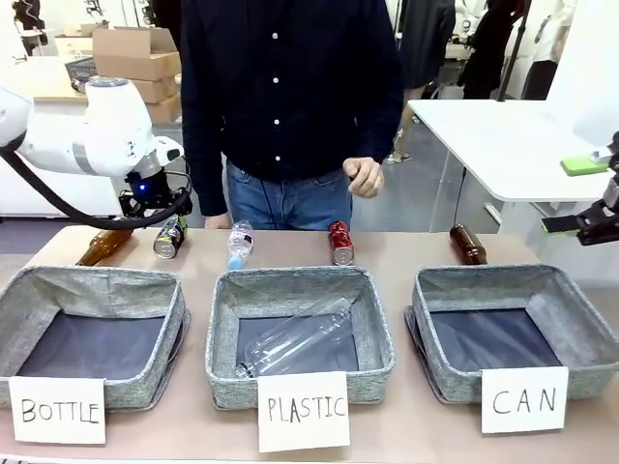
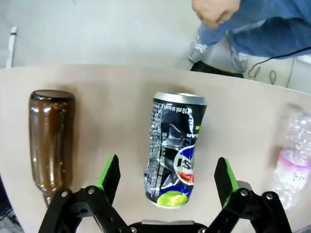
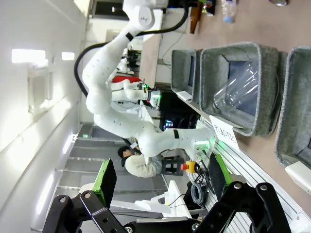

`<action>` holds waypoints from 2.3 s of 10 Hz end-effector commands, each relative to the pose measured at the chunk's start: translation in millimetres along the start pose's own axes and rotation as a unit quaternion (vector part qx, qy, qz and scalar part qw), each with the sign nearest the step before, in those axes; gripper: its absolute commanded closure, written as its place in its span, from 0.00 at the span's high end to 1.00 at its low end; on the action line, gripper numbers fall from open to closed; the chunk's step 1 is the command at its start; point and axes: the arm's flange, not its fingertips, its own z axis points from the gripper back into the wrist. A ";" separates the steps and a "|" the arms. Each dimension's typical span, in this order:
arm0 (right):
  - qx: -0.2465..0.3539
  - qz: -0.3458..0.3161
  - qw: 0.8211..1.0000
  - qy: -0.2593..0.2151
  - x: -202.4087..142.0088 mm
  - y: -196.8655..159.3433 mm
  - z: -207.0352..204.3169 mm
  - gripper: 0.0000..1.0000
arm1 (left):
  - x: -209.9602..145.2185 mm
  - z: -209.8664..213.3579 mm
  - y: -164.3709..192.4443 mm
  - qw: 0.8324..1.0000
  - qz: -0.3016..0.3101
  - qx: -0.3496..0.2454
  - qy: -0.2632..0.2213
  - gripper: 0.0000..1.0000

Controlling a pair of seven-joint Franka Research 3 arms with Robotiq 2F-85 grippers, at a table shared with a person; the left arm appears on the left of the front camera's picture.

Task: Sort the can waste into the basket.
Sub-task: Pick up the can waste from the table and place it in the right Fabric basket.

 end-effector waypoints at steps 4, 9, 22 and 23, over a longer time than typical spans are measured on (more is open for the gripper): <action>0.012 0.015 1.000 -0.004 2.9 1.5 -0.7 1.00 | 15.8 -27.5 4.0 0.998 0.003 -0.020 0.062 1.00; 0.012 0.015 1.000 -0.004 2.9 1.5 -0.7 1.00 | 15.2 -35.0 11.3 0.996 -0.017 -0.055 0.073 0.43; 0.012 0.015 1.000 -0.004 2.9 1.5 -0.7 1.00 | -132.2 120.7 32.5 0.969 -0.046 -0.242 -0.028 0.00; 0.012 0.015 1.000 -0.004 2.9 1.5 -0.7 1.00 | -166.4 141.4 45.5 0.957 -0.084 -0.278 -0.012 0.00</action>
